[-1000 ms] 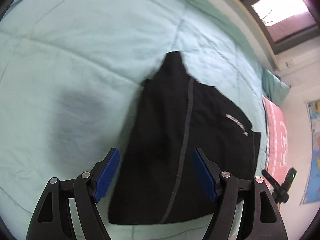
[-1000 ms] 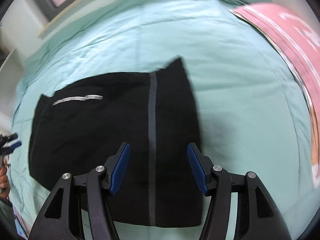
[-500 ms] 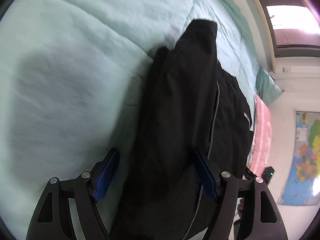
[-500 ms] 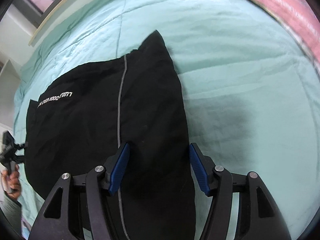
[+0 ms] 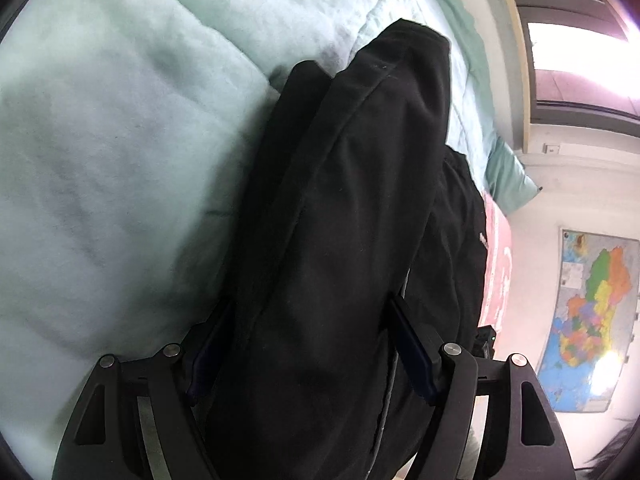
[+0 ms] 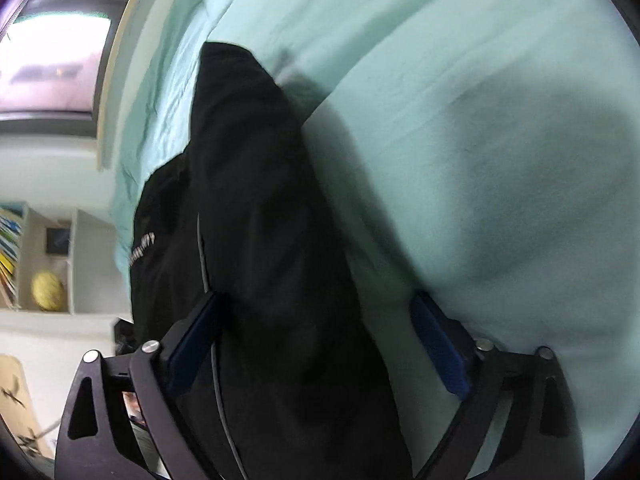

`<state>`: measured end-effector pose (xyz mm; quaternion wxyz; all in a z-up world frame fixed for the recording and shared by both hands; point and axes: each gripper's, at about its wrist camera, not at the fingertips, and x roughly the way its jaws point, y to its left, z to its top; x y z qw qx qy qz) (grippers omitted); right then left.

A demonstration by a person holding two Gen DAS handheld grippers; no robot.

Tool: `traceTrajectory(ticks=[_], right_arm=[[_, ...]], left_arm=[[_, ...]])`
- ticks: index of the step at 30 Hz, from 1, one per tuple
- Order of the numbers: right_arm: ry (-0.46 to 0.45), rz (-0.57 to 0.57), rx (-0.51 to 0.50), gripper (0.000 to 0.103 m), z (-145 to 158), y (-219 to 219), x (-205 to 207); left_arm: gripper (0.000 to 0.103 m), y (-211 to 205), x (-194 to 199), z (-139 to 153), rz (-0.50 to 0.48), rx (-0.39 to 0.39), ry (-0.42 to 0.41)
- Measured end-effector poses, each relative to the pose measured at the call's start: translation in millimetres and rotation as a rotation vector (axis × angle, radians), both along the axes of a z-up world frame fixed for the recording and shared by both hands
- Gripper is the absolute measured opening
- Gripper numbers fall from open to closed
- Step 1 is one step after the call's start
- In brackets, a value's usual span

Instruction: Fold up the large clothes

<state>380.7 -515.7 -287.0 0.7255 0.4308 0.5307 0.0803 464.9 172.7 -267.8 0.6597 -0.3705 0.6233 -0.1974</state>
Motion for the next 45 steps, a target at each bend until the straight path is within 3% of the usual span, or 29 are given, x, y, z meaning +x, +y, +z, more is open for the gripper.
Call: traceTrajectory(ticks=[2,3,4,8,10,13,16,19,26,34,37,39,40,43,45], right_arm=[[-0.005,0.042,-0.004,0.093,4,7,4],[-0.016,0.068,0.009,0.078,7,10,4],[-0.032,0.096,0.041,0.071,11,13,4],[-0.019,0.148,0.044,0.071,12,19,2],[0.017,0.115,0.091,0.084,-3,16,6],[0.015,0.096,0.132,0.087,-20,21,15],[-0.031,0.124,0.132,0.066,-12,31,21],[-0.080,0.129,0.086,0.056,8,38,14],[-0.226,0.177,0.044,0.053,86,49,-16],[-0.335,0.259,0.121,0.053,162,75,-76],[-0.410,0.284,0.197,0.050,196,80,-99],[-0.338,0.328,-0.080,0.050,213,97,-107],[-0.302,0.349,-0.144,0.050,209,105,-108],[-0.172,0.307,-0.220,0.052,173,97,-110],[-0.126,0.272,-0.284,0.053,154,80,-115]], left_arm=[[0.059,0,-3,9,-0.028,-0.005,-0.039],[0.058,2,-5,12,-0.039,-0.015,-0.050],[0.058,3,-7,16,-0.049,-0.036,-0.057],[0.062,4,-2,7,-0.053,-0.041,-0.009],[0.065,4,2,-4,-0.029,-0.050,0.009],[0.066,2,1,-11,0.012,-0.057,0.018],[0.053,0,-8,6,0.018,-0.011,-0.031],[0.042,-2,-20,36,0.031,0.012,-0.081],[0.036,-20,-66,127,-0.010,0.031,-0.256],[0.036,-11,-149,206,-0.054,-0.025,-0.387],[0.036,-9,-168,215,-0.052,-0.077,-0.395],[0.036,-12,-170,205,-0.070,-0.014,-0.385],[0.036,-6,-170,193,-0.050,0.031,-0.370],[0.036,30,-161,144,0.071,0.110,-0.253],[0.037,52,-155,114,0.119,0.114,-0.178]])
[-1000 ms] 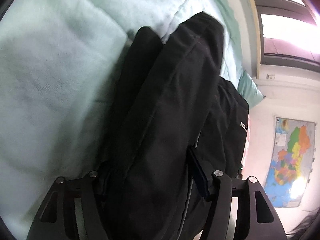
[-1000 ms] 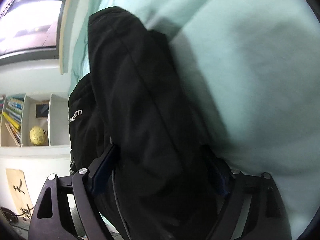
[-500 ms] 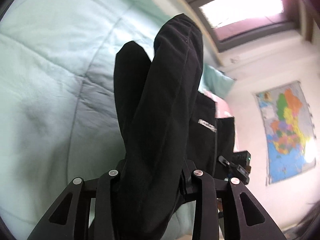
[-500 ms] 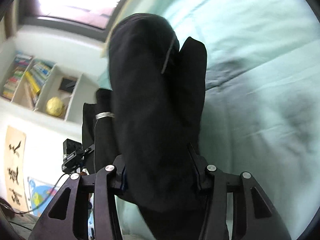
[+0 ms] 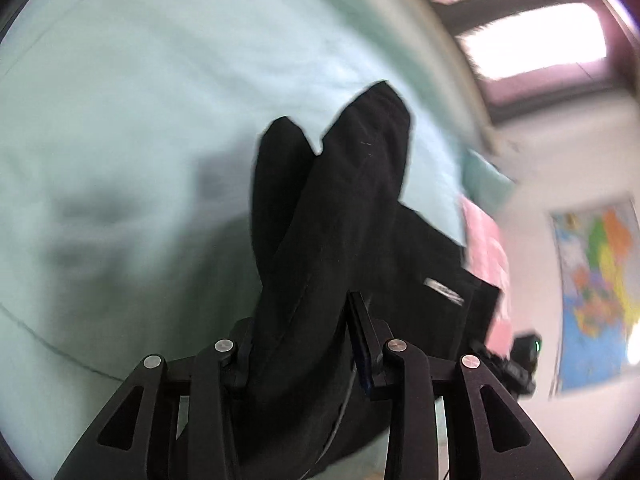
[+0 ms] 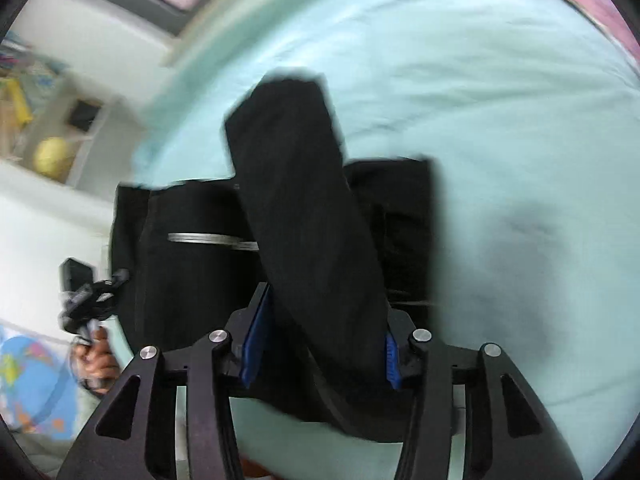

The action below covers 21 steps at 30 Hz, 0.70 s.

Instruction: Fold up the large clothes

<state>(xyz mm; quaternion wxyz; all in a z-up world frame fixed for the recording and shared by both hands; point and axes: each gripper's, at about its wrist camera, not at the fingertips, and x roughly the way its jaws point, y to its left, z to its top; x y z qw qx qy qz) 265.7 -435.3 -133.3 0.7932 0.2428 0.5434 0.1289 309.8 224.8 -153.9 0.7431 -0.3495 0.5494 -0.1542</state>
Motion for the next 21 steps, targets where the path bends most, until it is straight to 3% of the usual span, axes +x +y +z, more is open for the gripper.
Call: traceTrajectory(ticks=[4,6,8,11,13,15,17,19,21], right_arm=[[0.016,-0.057,-0.070,0.071,-30,-31,-10],[0.043,-0.042,-0.079,0.071,-51,-38,-12],[0.090,-0.001,-0.030,0.072,-74,-43,-15],[0.158,0.045,0.040,0.082,-115,-40,-6],[0.150,0.006,0.140,0.103,-137,-48,7],[0.151,-0.019,0.320,0.103,-155,-56,19],[0.110,0.011,0.386,0.103,-155,-52,27],[0.095,0.090,0.407,0.092,-149,-34,32],[0.101,0.186,0.350,0.092,-143,-13,31]], left_arm=[[0.048,34,2,-51,0.087,-0.100,0.111],[0.058,36,2,-64,0.091,-0.099,0.141],[0.071,30,5,-79,0.066,-0.106,0.185],[0.076,19,20,-95,0.030,-0.122,0.210],[0.076,13,24,-101,0.012,-0.139,0.206],[0.076,8,27,-103,0.005,-0.166,0.207],[0.076,5,29,-102,0.005,-0.167,0.197],[0.076,2,27,-100,0.001,-0.167,0.186],[0.076,-2,27,-96,-0.007,-0.152,0.176]])
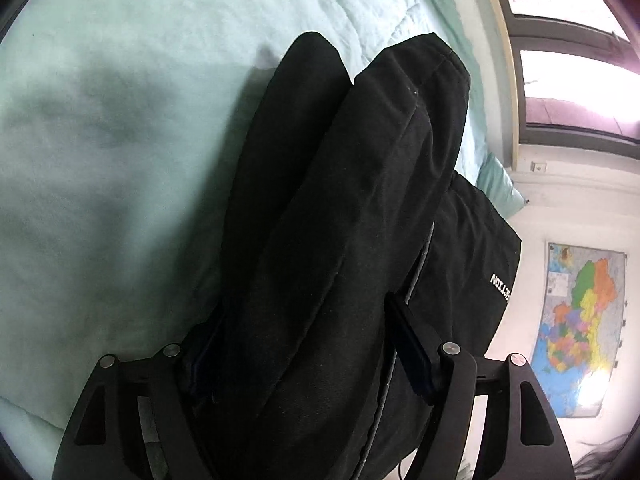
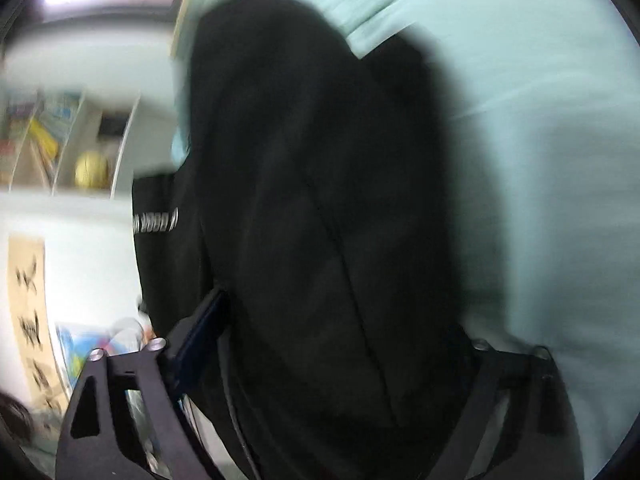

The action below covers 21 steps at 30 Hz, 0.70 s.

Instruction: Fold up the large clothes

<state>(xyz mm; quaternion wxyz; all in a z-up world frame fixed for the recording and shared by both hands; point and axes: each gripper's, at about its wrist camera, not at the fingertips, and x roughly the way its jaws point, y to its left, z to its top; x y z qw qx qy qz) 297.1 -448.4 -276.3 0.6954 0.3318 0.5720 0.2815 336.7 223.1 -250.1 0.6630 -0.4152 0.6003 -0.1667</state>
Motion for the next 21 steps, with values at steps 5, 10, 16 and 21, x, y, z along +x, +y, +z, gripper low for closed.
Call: traceTrajectory(ticks=[5,10,16,21], right_arm=[[-0.022,0.026,-0.115,0.070,5,13,0],[-0.111,-0.025,-0.065,0.056,48,7,-18],[-0.198,0.015,-0.016,0.055,120,17,-45],[-0.234,-0.010,-0.047,0.055,167,2,-84]], left_arm=[[0.045,-5,1,26,-0.016,0.060,-0.068],[0.038,-19,-8,91,-0.047,0.006,-0.199],[0.038,-41,-26,168,-0.098,0.009,-0.349],[0.038,-37,-54,180,-0.119,-0.047,-0.361]])
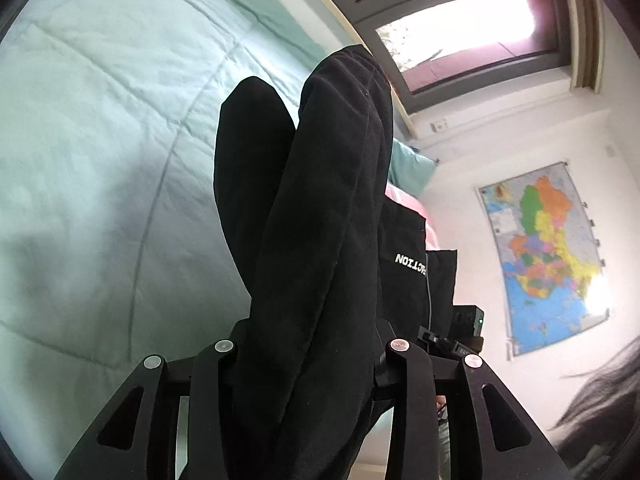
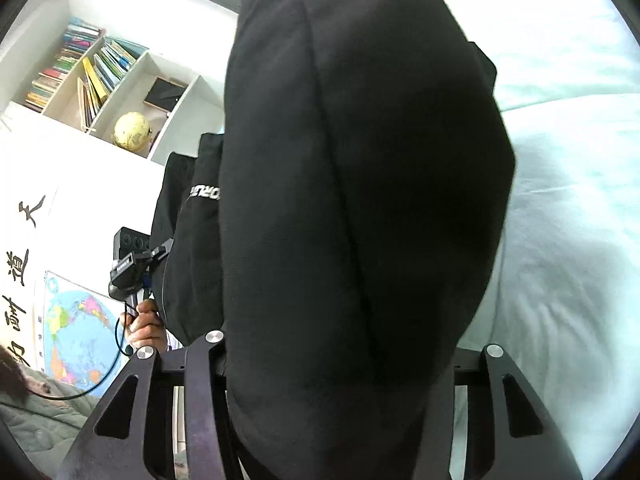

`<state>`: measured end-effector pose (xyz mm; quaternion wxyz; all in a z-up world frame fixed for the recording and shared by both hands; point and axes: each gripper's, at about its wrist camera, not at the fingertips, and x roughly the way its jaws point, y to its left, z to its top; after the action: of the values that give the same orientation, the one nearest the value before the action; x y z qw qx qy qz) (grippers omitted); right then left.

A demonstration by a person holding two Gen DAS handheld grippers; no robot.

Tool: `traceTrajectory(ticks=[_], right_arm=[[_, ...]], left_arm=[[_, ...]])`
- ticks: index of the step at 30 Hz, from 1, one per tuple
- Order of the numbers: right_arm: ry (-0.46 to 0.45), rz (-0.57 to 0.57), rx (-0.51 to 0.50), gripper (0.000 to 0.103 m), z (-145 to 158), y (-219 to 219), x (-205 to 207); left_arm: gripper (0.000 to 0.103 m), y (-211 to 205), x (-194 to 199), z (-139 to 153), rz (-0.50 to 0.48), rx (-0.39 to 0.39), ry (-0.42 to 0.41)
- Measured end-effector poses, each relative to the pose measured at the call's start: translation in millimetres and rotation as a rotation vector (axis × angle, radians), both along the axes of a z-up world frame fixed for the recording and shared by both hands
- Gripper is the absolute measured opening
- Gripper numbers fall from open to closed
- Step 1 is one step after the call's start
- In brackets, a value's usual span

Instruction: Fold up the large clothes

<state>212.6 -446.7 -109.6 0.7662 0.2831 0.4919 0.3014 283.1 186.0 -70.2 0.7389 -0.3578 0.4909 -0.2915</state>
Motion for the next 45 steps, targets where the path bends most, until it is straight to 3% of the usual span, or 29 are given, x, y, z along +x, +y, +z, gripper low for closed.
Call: traceTrajectory(ticks=[4,10,12,15,16,18,20,21,23,26,28,29,31,32,35,37,39,41,43,45], right_arm=[[0.029,-0.027,-0.029,0.055,10,-24,-20],[0.151,-0.045,-0.159,0.056,-50,-24,-37],[0.153,-0.066,-0.189,0.059,-69,-35,-41],[0.149,-0.134,-0.149,0.063,-99,-63,-47],[0.146,-0.158,-0.153,0.066,-105,-67,-52],[0.133,-0.195,-0.107,0.066,-120,-79,-60],[0.105,-0.216,-0.079,0.067,-123,-89,-73],[0.068,-0.230,-0.114,0.067,-117,-93,-83],[0.004,-0.256,-0.206,0.068,-98,-96,-105],[-0.095,-0.338,-0.516,0.069,-45,-80,-135],[-0.213,-0.370,-0.702,0.069,-3,-51,-154],[-0.270,-0.374,-0.732,0.069,12,-39,-162],[-0.349,-0.370,-0.701,0.088,36,-2,-166],[-0.366,-0.362,-0.657,0.093,40,8,-166],[-0.345,-0.287,-0.600,0.093,40,83,-135],[-0.317,-0.256,-0.665,0.092,28,108,-121],[-0.283,-0.221,-0.709,0.092,10,145,-101],[-0.211,-0.179,-0.716,0.088,-28,154,-76],[-0.102,-0.161,-0.719,0.089,-70,147,-65],[-0.074,-0.165,-0.708,0.089,-91,146,-55]], left_arm=[[0.038,-2,-4,-28,-0.022,-0.001,0.034],[0.038,16,-13,-113,0.009,-0.026,0.107],[0.040,43,-18,-146,0.062,-0.091,0.129],[0.053,70,-23,-188,0.129,-0.155,0.170],[0.053,76,-26,-204,0.126,-0.229,0.177],[0.053,81,-33,-206,0.129,-0.264,0.136],[0.053,84,-44,-184,0.139,-0.153,0.047],[0.053,86,-48,-177,0.148,-0.108,0.021],[0.053,89,-65,-143,0.187,0.053,-0.039],[0.053,81,-91,-78,0.208,0.215,-0.218],[0.053,63,-107,-40,0.199,0.296,-0.332],[0.056,44,-113,-21,0.167,0.334,-0.388],[0.059,5,-113,-2,0.109,0.387,-0.437],[0.059,-19,-110,2,0.075,0.421,-0.447],[0.059,-97,-97,-4,-0.010,0.576,-0.459],[0.059,-134,-84,-21,-0.049,0.603,-0.435],[0.059,-140,-76,-58,-0.084,0.587,-0.348],[0.058,-136,-53,-103,-0.090,0.613,-0.180],[0.058,-133,-40,-128,-0.077,0.603,-0.143],[0.058,-133,-40,-125,-0.075,0.611,-0.129]])
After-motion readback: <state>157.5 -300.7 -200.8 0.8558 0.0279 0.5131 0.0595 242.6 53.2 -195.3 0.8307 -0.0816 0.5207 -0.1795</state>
